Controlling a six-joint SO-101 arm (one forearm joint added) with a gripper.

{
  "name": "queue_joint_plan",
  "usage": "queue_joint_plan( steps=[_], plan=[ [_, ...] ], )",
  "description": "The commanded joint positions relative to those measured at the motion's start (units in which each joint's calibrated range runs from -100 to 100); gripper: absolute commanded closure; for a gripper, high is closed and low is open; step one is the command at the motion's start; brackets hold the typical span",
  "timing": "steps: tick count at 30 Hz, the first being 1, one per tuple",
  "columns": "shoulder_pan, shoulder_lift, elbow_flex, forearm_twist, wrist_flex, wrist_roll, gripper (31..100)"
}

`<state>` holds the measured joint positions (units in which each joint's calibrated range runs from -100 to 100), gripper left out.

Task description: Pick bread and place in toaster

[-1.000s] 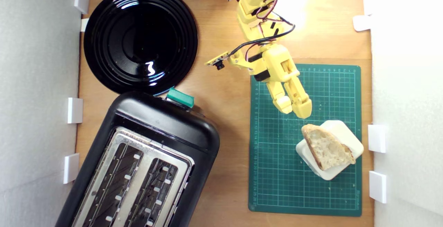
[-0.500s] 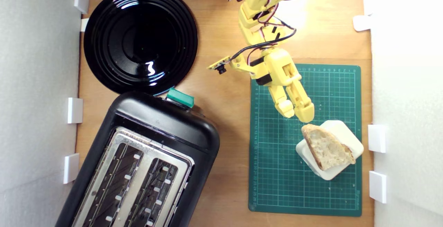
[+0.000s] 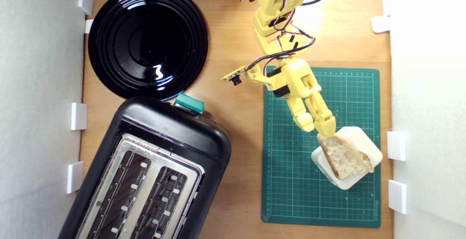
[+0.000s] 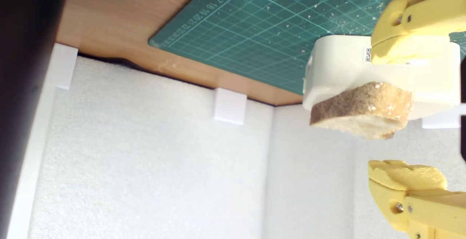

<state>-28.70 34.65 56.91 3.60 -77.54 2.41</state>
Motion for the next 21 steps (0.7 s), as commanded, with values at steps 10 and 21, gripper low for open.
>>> queue_joint_plan(
  steps=[10, 21],
  plan=[
    [-0.55, 1.21, -8.3, -0.33, 3.48, -0.08, 42.2],
    [-1.44, 3.79, -11.84, -0.33, 3.57, 0.97, 42.3]
  ],
)
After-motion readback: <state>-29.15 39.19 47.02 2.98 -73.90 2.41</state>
